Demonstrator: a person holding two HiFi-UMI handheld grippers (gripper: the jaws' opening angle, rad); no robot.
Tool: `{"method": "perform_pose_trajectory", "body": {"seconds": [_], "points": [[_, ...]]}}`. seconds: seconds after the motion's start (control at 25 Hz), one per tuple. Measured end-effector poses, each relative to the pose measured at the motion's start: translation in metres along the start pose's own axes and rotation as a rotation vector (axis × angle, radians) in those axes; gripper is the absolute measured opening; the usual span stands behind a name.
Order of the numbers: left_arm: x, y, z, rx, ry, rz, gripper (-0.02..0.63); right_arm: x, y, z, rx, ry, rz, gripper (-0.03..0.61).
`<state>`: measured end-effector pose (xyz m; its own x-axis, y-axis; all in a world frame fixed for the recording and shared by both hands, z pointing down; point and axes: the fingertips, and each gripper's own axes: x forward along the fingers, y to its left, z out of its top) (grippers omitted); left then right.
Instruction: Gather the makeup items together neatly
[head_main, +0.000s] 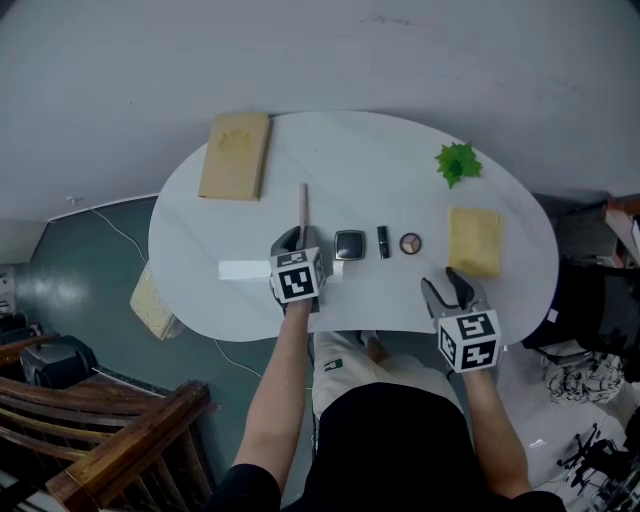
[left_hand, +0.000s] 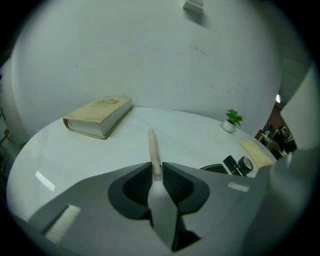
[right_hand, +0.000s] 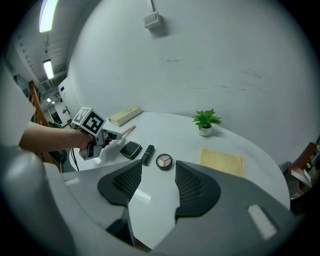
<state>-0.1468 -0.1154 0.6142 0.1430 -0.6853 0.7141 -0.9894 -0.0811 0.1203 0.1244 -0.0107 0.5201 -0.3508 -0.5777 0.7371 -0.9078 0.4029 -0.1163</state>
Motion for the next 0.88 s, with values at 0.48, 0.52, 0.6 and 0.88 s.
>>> {"method": "perform_pose_trajectory", "body": {"seconds": [0.48,0.52,0.6,0.88], "points": [[-0.033,-0.016,-0.035,0.024,0.023,-0.021,0.060,-0.001,0.018,0.004,-0.010,-0.021,0.043,0.222],[-0.035,-0.018,-0.039,0.023,0.024,-0.026,0.060,-0.001,0.020,0.003,-0.012,-0.021,0.047,0.222],[-0.039,-0.020,-0.046,0.020,0.028,-0.030,0.060,-0.001,0.023,0.003,-0.016,-0.021,0.055,0.222],[-0.044,-0.030,-0.064,0.018,0.024,-0.055,0.061,-0.001,0.027,0.000,-0.019,-0.023,0.061,0.222]]}}
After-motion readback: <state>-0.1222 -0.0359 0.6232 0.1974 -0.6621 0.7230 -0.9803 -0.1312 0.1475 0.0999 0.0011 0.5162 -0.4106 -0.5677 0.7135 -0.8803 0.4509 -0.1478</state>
